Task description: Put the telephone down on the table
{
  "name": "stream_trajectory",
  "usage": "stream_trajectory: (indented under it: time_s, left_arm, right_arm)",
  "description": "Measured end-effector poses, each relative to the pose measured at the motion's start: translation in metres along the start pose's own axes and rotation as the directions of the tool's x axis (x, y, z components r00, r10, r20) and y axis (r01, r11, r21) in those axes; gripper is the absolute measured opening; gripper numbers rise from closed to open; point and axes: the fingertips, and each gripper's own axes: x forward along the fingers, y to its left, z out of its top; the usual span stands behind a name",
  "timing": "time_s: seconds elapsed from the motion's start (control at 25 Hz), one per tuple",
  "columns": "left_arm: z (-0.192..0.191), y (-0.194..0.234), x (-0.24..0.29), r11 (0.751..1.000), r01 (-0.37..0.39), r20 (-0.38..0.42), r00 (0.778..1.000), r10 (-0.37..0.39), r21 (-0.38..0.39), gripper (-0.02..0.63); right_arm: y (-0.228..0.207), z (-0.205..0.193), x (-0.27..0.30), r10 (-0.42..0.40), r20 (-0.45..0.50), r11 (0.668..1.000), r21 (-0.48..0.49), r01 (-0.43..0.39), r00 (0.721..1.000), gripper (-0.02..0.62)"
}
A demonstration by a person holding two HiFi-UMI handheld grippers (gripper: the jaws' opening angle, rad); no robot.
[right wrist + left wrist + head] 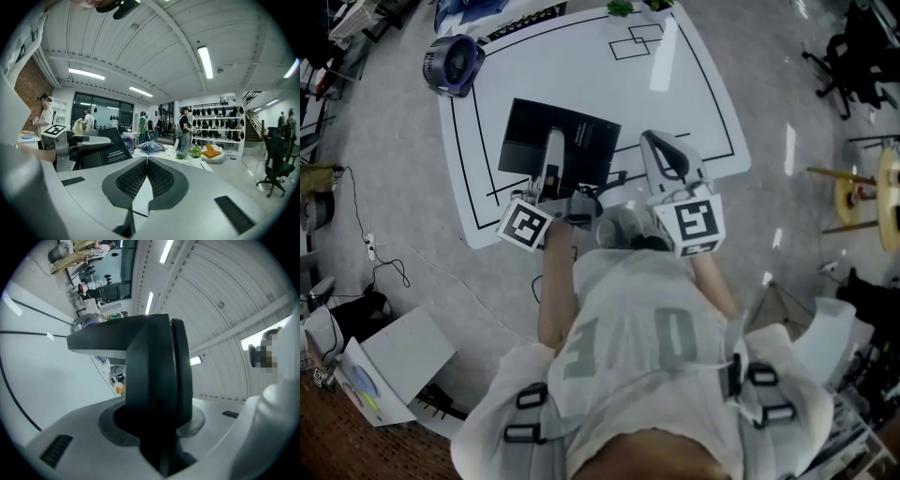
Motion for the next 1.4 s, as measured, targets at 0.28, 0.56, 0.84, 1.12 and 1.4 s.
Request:
stream_trajectory:
  time_s: [0.28, 0.56, 0.84, 1.12, 1.4]
  left_arm:
    - [-0.018, 0.024, 0.013, 0.985, 0.012, -0.060, 0.998, -0.022, -0.173, 0.155]
    - [-0.034, 0.049, 0.024, 0.972, -0.039, -0.123, 0.992, 0.011, -0.232, 0.155]
    - [-0.038, 0.066, 0.032, 0.963, -0.078, -0.149, 0.988, 0.040, -0.258, 0.155]
    - [-0.043, 0.087, 0.042, 0.949, -0.132, -0.176, 0.981, 0.084, -0.286, 0.155]
    - [-0.049, 0.105, 0.044, 0.935, -0.191, -0.206, 0.970, 0.132, -0.298, 0.155]
  right_arm:
    - [-0.005, -0.007, 0.008, -0.015, -0.025, 1.000, 0.007, 0.015, 1.000, 0.008]
    - [-0.016, -0.014, 0.015, -0.038, -0.055, 0.999, 0.019, 0.039, 0.998, 0.008]
    - [-0.019, -0.019, 0.020, -0.040, -0.076, 0.999, 0.026, 0.042, 0.996, 0.008]
    - [-0.024, -0.027, 0.028, -0.046, -0.104, 0.998, 0.040, 0.050, 0.994, 0.008]
    - [-0.031, -0.032, 0.031, -0.061, -0.110, 0.997, 0.047, 0.067, 0.992, 0.008]
